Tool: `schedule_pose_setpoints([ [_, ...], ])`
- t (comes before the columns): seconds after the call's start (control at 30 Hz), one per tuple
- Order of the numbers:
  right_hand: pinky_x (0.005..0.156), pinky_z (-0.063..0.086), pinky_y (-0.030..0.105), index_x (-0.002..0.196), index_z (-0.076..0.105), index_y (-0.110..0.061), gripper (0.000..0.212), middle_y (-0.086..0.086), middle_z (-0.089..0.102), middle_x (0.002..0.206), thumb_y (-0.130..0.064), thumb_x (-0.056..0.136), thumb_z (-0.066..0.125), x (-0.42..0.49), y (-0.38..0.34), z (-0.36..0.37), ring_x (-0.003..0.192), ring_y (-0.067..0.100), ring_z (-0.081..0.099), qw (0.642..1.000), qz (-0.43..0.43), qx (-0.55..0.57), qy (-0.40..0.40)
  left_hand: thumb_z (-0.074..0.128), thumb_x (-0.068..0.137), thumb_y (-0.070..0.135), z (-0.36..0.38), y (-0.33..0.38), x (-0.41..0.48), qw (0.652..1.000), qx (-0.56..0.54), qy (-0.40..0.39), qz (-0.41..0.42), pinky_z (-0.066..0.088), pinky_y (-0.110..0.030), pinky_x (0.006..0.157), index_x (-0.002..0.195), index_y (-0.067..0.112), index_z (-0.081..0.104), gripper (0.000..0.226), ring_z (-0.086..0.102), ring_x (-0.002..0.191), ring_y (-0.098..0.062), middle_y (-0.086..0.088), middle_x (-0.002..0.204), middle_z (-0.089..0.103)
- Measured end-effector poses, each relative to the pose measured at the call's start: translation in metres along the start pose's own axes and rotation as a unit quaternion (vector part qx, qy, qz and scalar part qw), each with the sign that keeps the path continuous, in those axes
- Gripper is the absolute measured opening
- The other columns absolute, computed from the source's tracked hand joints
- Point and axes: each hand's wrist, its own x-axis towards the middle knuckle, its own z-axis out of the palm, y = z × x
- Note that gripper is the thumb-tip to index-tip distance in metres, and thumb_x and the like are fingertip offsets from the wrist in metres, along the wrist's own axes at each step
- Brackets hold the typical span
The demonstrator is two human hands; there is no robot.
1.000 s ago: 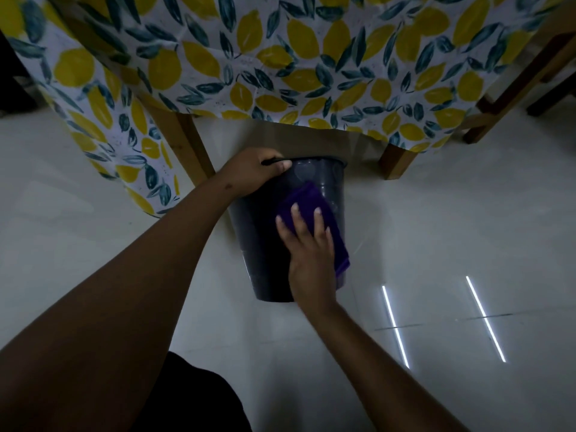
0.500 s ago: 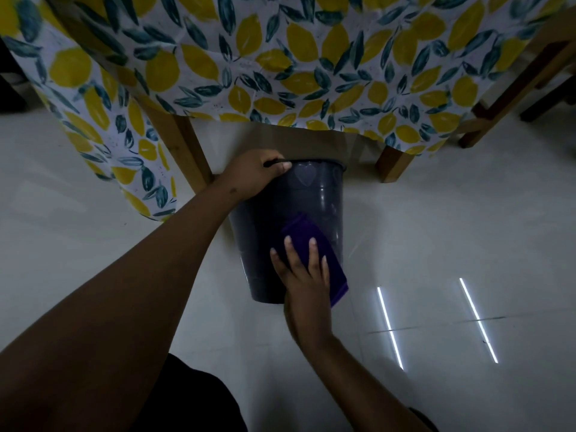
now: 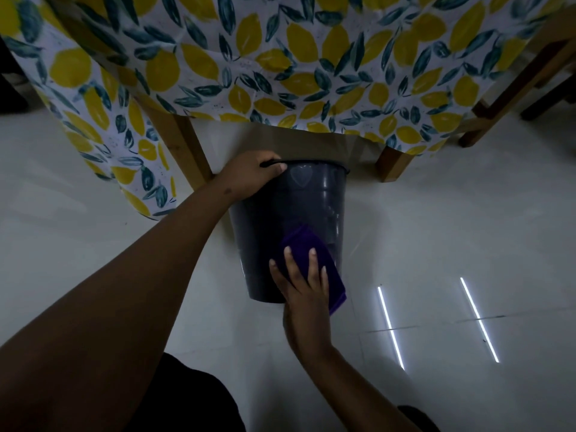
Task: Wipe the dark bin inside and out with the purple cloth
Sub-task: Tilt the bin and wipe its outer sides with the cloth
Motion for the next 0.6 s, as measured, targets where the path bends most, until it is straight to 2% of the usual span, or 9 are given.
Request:
schedule_pose_setpoints([
  [0.13,0.115,0.014,0.053,0.149,0.022,-0.037,0.083,-0.007,0.009,0.161,0.000,0.083,0.057,0.045,0.004,-0.022,0.148,0.032,0.000,0.998,0.024,0.054,0.017,0.052,0.095,0.036,-0.001,0.004,0.000,1.000,-0.016,-0.014,-0.014,0.036,-0.024,0.060,0.094,0.010,0.062,0.028,0.054,0.077,-0.019,-0.007,0.086,0.058],
  [0.23,0.116,0.019,0.055,0.150,0.015,-0.039,0.074,-0.008,0.006,0.162,-0.003,0.093,0.045,0.075,0.020,-0.033,0.149,0.027,-0.002,0.990,0.066,0.120,0.031,0.052,0.094,0.036,0.001,0.004,-0.002,1.000,0.001,0.000,-0.005,0.034,-0.019,0.058,0.094,0.007,0.063,0.031,0.053,0.075,-0.016,-0.006,0.083,0.058],
  [0.33,0.114,0.025,0.055,0.149,0.011,-0.042,0.061,-0.015,0.003,0.161,-0.013,0.101,0.035,0.070,0.028,-0.029,0.149,0.018,-0.003,0.967,0.129,0.215,0.044,0.052,0.095,0.036,0.000,0.000,-0.003,1.000,0.013,0.016,-0.005,0.032,-0.012,0.054,0.093,0.008,0.063,0.030,0.052,0.076,-0.015,-0.004,0.083,0.058],
  [0.4,0.113,0.026,0.056,0.150,0.013,-0.040,0.059,-0.014,0.003,0.161,-0.015,0.100,0.032,0.046,0.025,-0.021,0.149,0.020,-0.003,0.967,0.140,0.209,0.047,0.052,0.095,0.035,-0.001,-0.003,-0.004,1.000,0.010,0.020,-0.001,0.033,-0.013,0.056,0.094,0.009,0.062,0.028,0.052,0.079,-0.016,-0.003,0.084,0.057],
  [0.47,0.113,0.024,0.060,0.151,0.016,-0.039,0.070,-0.007,0.006,0.162,-0.009,0.092,0.042,0.016,0.016,-0.009,0.149,0.027,-0.002,0.983,0.107,0.143,0.033,0.051,0.096,0.032,-0.001,-0.002,-0.003,1.000,0.014,0.014,0.006,0.035,-0.023,0.067,0.105,0.010,0.063,0.027,0.055,0.091,-0.018,-0.005,0.097,0.062],
  [0.53,0.111,0.021,0.060,0.150,0.024,-0.035,0.089,-0.002,0.012,0.161,0.000,0.078,0.063,-0.003,0.007,0.004,0.147,0.035,0.002,0.997,0.052,0.059,0.026,0.049,0.097,0.028,0.001,0.003,-0.001,0.999,0.026,0.001,0.019,0.034,-0.021,0.084,0.121,0.013,0.060,0.030,0.054,0.111,-0.018,-0.005,0.121,0.062],
  [0.6,0.108,0.021,0.058,0.148,0.030,-0.033,0.098,0.000,0.017,0.159,-0.001,0.067,0.075,-0.003,0.000,0.007,0.145,0.037,0.007,0.999,0.030,0.016,0.015,0.050,0.097,0.027,0.003,0.006,0.001,0.999,0.022,-0.009,0.021,0.033,-0.020,0.089,0.126,0.015,0.057,0.033,0.052,0.117,-0.017,-0.003,0.128,0.059],
])
